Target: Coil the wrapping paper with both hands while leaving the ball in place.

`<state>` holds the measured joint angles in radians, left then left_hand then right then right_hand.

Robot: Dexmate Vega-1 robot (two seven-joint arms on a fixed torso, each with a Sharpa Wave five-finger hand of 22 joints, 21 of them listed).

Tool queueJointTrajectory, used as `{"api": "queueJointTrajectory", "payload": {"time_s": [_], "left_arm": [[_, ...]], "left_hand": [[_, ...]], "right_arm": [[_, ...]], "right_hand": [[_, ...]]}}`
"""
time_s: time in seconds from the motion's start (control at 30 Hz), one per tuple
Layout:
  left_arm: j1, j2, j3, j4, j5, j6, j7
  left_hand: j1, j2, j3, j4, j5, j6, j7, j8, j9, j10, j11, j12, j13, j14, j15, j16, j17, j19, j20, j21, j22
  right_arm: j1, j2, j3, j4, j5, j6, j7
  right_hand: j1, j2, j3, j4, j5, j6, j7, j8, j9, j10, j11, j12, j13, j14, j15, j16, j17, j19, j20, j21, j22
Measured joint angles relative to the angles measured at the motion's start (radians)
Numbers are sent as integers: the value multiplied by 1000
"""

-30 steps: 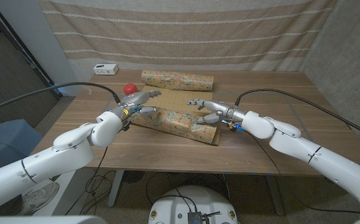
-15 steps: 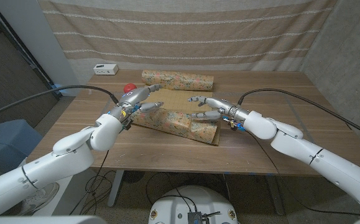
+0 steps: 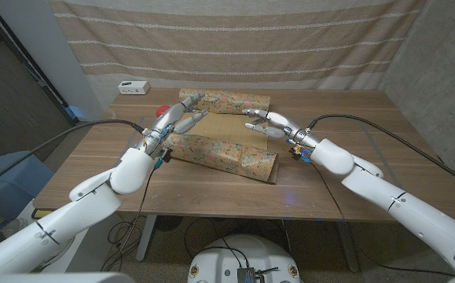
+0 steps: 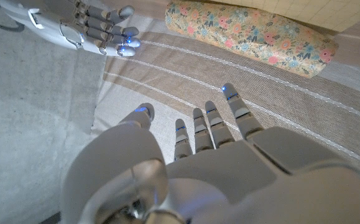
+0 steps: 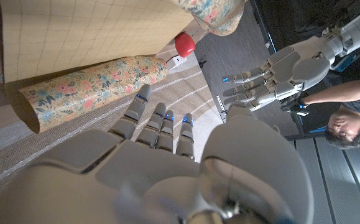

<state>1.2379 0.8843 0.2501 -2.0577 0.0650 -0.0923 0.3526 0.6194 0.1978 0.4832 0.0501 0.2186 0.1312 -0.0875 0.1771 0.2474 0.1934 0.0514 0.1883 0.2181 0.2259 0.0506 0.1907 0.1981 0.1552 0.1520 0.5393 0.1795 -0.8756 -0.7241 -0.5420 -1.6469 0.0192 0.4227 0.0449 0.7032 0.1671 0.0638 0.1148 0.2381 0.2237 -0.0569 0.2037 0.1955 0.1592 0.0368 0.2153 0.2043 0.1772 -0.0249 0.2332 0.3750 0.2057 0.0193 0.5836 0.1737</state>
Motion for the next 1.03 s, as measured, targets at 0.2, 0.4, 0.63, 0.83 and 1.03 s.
{"api": "queueJointTrajectory", "payload": {"time_s": [0.2,0.4,0.63,0.83,1.03], "left_arm": [[-6,-61,-9,63,-89,-115,-14],[-21,-115,-13,130,-184,-208,-53],[-30,-131,-14,157,-290,-288,-121],[-97,-186,-12,308,-375,-339,-191],[-143,-198,-6,391,-431,-368,-247]], "left_hand": [[-66,4,7,61,-26,-29,1,0,-26,-46,-3,0,-11,-52,11,-10,-3,-28,-13,-18,0],[-105,-1,21,93,-30,-57,19,-4,-47,-83,-1,-4,-18,-97,7,-13,-8,-53,-37,-37,0],[-125,-1,28,102,-30,-72,33,-4,-53,-98,-5,-4,-23,-117,3,-13,-12,-61,-46,-44,0],[-131,1,32,107,-30,-80,42,-4,-57,-103,0,-4,-28,-121,-1,-13,-12,-57,-50,-48,-3],[-143,0,36,110,-30,-85,47,-4,-62,-103,0,-4,-28,-123,-2,-13,-12,-57,-50,-48,-3]], "right_arm": [[-14,16,26,9,61,19,-11],[-34,40,57,13,133,31,-21],[-51,63,88,13,159,33,-24],[-66,79,114,8,268,11,-66],[-75,89,131,-2,289,-27,-119]], "right_hand": [[-41,18,0,25,-6,10,3,0,0,20,15,0,0,9,-6,4,-8,29,-29,0,-2],[-75,32,9,42,-6,16,9,0,0,25,20,0,0,18,-7,4,-12,43,-43,0,-2],[-142,32,38,56,-6,30,23,0,0,67,55,0,-5,82,7,22,-28,141,-38,9,-2],[-160,27,51,56,-6,48,41,0,0,95,73,8,-5,109,23,26,-37,168,-25,16,-2],[-175,19,53,58,-6,59,51,0,0,100,78,8,-4,116,30,30,-41,173,-19,16,-1]]}}
